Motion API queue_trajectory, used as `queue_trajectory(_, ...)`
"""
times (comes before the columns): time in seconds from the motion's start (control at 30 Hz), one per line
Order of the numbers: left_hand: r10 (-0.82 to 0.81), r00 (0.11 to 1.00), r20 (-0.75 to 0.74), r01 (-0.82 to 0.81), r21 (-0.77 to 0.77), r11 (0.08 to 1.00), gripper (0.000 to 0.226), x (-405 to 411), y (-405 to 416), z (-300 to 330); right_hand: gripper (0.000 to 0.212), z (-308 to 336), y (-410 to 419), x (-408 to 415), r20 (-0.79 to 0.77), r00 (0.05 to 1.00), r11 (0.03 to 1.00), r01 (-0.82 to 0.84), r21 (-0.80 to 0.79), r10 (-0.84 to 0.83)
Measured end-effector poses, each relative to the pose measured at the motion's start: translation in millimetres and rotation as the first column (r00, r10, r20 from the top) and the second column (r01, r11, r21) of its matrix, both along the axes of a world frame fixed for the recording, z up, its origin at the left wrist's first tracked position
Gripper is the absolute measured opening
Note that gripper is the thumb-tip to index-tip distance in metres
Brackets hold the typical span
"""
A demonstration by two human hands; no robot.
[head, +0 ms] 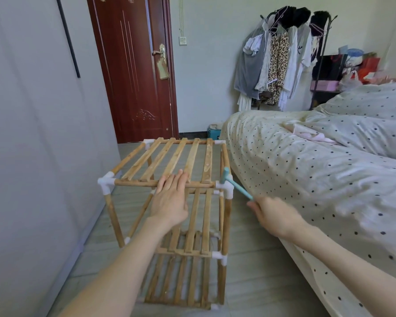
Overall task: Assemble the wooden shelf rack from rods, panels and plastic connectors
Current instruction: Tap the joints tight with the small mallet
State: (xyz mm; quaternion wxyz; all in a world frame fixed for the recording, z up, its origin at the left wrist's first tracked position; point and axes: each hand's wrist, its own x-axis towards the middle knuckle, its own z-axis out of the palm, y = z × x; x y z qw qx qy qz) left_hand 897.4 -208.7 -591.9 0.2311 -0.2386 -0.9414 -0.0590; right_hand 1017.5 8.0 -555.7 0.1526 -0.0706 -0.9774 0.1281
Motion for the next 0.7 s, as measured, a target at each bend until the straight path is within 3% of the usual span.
queue_trajectory(0.03, -0.005, 1.000, 0.010, 0.005, 0.002, 1.000, 0.081, 0, 0, 1, 0.028, 2, 4, 0, 0.067, 0.998, 0.999, -0.003, -0.039, 0.005)
queue_trajectory(0.07, -0.010, 1.000, 0.011, 0.010, 0.005, 1.000, 0.082, 0, -1, 1, 0.030, 8, 10, -4, -0.012, 1.000, 0.993, 0.009, -0.121, -0.011)
queue_trajectory(0.1, -0.013, 1.000, 0.007, 0.013, 0.011, 1.000, 0.082, 0, -1, 2, 0.031, 17, 16, -6, -0.209, 0.976, 0.969, 0.015, -0.248, -0.068)
queue_trajectory(0.17, -0.016, 1.000, 0.013, 0.016, 0.016, 1.000, 0.085, 1, 0, 1, 0.029, 25, 17, -4, -0.554, 0.805, 0.914, -0.036, -0.404, -0.213)
queue_trajectory(0.2, -0.014, 1.000, 0.014, 0.014, 0.018, 1.000, 0.086, 1, 0, 1, 0.025, 26, 13, 0, -0.548, 0.806, 0.913, -0.025, -0.408, -0.223)
queue_trajectory(0.27, -0.009, 1.000, 0.008, 0.009, 0.010, 1.000, 0.087, 0, 0, 2, 0.025, 5, 0, 0, -0.167, 0.978, 0.959, 0.078, -0.272, -0.127)
queue_trajectory(0.3, -0.010, 1.000, 0.013, 0.010, -0.001, 1.000, 0.087, -1, 0, 3, 0.028, -4, 0, 2, 0.021, 0.997, 0.972, 0.073, -0.222, -0.071)
queue_trajectory(0.33, -0.011, 1.000, 0.018, 0.011, -0.011, 1.000, 0.087, -1, 0, 3, 0.031, -3, 4, 0, 0.084, 0.995, 0.975, 0.074, -0.211, -0.057)
queue_trajectory(0.37, -0.012, 1.000, 0.014, 0.012, -0.008, 1.000, 0.088, -2, -1, 2, 0.031, 2, 10, -4, 0.026, 0.999, 0.974, 0.048, -0.220, -0.044)
queue_trajectory(0.4, -0.011, 1.000, 0.008, 0.011, -0.003, 1.000, 0.088, -3, -1, 1, 0.030, 11, 15, -7, -0.149, 0.986, 0.952, 0.020, -0.306, -0.069)
queue_trajectory(0.47, -0.013, 1.000, 0.008, 0.013, -0.005, 1.000, 0.089, -3, -1, 0, 0.028, 18, 16, -5, -0.521, 0.823, 0.898, -0.031, -0.439, -0.226)
queue_trajectory(0.5, -0.012, 1.000, 0.008, 0.012, -0.006, 1.000, 0.089, -3, 0, 0, 0.026, 19, 11, -1, -0.535, 0.812, 0.915, -0.001, -0.403, -0.234)
queue_trajectory(0.57, -0.009, 1.000, 0.014, 0.009, -0.007, 1.000, 0.089, -3, 0, 1, 0.028, 0, 2, 1, -0.170, 0.974, 0.973, 0.118, -0.198, -0.152)
queue_trajectory(0.63, -0.008, 1.000, 0.030, 0.008, -0.010, 1.000, 0.089, -3, 0, 1, 0.032, -8, 10, -1, 0.096, 0.992, 0.993, 0.093, -0.079, -0.085)
queue_trajectory(0.7, -0.008, 0.999, 0.032, 0.008, -0.009, 1.000, 0.090, -4, 0, 0, 0.031, 2, 16, -5, -0.031, 0.997, 0.981, 0.065, -0.182, -0.072)
